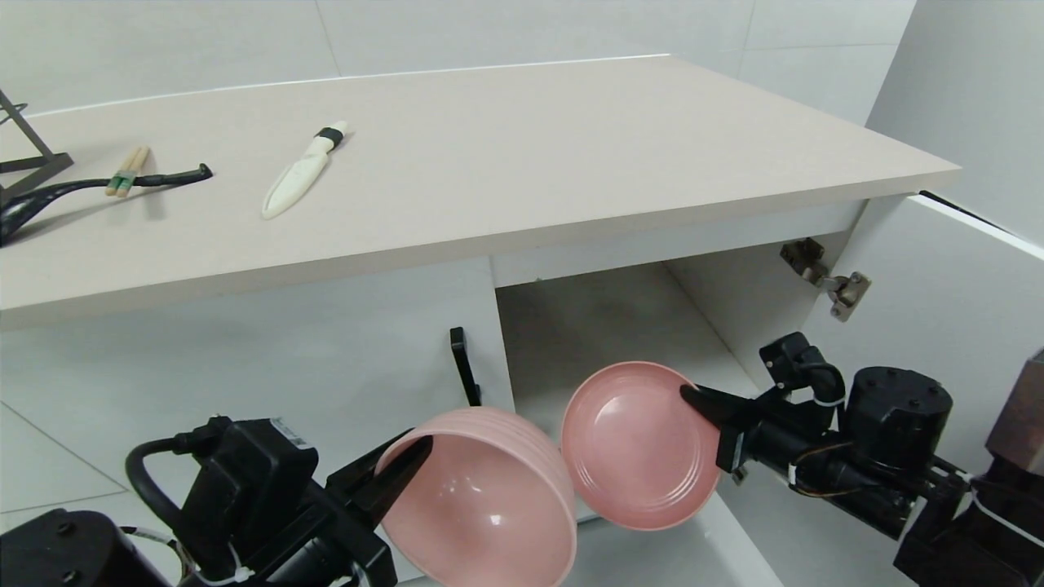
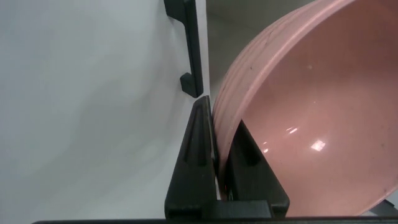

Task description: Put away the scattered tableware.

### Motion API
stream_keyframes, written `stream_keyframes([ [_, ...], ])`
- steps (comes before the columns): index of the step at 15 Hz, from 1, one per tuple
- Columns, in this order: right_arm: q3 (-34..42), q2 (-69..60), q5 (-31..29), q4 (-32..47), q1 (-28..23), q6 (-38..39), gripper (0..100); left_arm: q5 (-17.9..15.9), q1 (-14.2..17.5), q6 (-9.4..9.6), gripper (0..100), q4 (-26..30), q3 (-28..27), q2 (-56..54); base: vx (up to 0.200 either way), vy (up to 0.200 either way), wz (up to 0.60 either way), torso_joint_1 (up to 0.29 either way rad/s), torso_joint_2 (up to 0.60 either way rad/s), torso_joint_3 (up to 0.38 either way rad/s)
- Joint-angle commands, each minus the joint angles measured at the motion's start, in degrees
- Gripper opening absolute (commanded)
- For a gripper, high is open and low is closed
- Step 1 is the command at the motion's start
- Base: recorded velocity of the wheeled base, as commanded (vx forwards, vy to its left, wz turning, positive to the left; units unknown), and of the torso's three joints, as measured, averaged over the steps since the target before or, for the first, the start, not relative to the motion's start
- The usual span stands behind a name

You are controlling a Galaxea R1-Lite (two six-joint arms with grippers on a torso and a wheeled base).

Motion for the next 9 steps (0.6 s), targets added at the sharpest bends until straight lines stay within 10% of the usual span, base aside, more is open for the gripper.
stream_keyframes([
  [1, -3.1, 4.8, 0.0, -0.1, -0.1, 0.8, 0, 0.0, 0.0, 0.08, 0, -0.1, 0.0, -0.4, 0.0, 0.0, 0.0, 0.0, 0.0, 0.0],
  [9, -16.1, 14.8, -3.9, -0.1, -1.1, 7.8, 0, 0.0, 0.0, 0.08, 0, -0.1, 0.0, -1.0, 0.0, 0.0, 0.0, 0.0, 0.0, 0.0],
])
